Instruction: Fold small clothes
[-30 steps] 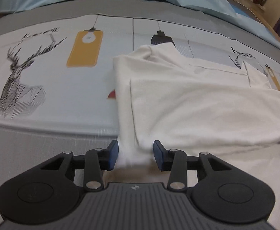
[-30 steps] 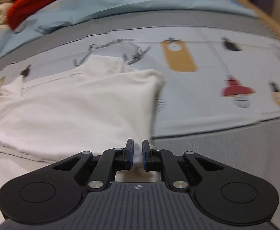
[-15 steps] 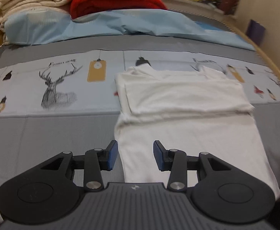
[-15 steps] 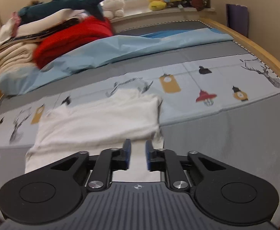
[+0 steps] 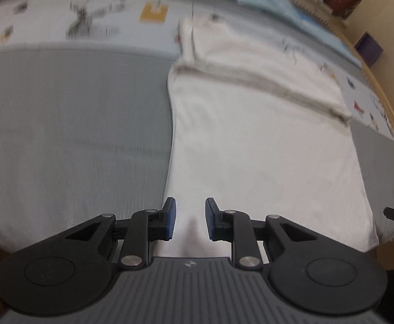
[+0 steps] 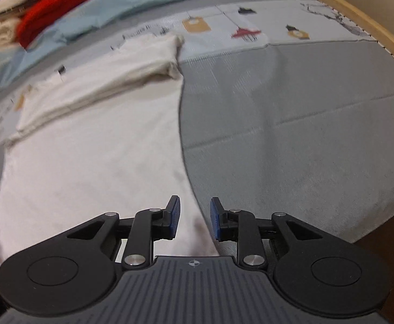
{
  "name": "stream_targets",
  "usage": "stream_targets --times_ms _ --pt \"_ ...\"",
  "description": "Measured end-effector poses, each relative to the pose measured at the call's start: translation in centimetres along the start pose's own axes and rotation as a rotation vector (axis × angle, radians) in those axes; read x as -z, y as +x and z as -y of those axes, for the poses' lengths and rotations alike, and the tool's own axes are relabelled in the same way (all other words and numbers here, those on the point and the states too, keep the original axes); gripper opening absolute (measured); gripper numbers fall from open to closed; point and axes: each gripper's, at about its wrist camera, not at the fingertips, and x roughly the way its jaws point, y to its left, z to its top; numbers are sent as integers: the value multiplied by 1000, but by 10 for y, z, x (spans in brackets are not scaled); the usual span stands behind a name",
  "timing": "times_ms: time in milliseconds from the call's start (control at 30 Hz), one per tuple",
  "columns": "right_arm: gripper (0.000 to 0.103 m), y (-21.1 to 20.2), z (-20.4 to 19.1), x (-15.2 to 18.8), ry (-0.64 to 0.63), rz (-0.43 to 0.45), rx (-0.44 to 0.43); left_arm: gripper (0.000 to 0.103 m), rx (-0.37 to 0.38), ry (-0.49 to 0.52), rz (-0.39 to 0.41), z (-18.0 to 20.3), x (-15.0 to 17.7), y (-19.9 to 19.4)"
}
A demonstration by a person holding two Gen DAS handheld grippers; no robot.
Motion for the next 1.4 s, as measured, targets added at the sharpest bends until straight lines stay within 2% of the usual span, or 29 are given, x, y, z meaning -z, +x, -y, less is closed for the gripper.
stream_targets --times_ms 100,167,200,233,300,467,667,700,733,767,800,967,1033,1100,1200,1300,1400 --pt "26 15 0 8 -14 -64 3 28 -65 8 -99 -7 10 19" --pt "27 29 -1 16 -48 -136 46 28 -109 11 -167 -11 17 30" --pt "27 37 -1 20 -61 -173 72 28 -118 14 -191 -12 20 33" --pt "27 37 0 23 -65 -169 73 28 -123 24 -196 -12 23 33" --pt "28 36 -1 23 -70 -167 69 28 -130 38 -198 -11 24 32" --pt "28 35 -2 24 -52 -185 69 27 -114 -5 -183 -14 25 27" --pt "30 38 -11 29 -114 -217 58 25 -122 40 -202 -7 30 30" --pt "28 36 -9 29 -102 -217 54 17 -125 39 -199 -7 30 30" --pt "20 36 -6 28 -88 -215 47 8 -127 36 -194 -6 30 29" --pt "12 35 -5 27 -76 -210 42 6 -126 33 -186 -6 29 28" --pt "7 31 -3 27 -64 -199 33 6 -123 33 -174 -5 30 26" --pt "6 -9 5 18 33 -39 -75 6 -69 17 -76 0 33 -7" --pt "6 -19 10 17 75 -7 -99 6 -51 3 -62 1 35 -14" --pt "6 -12 11 18 80 -29 -73 6 -57 5 -73 2 36 -12" --pt "7 12 2 26 29 -135 1 7 -99 -12 -128 0 35 5" --pt "8 29 -2 33 6 -196 61 23 -147 -37 -167 -4 36 16" --pt "11 34 -5 33 -1 -211 75 25 -139 -22 -177 -4 37 20"
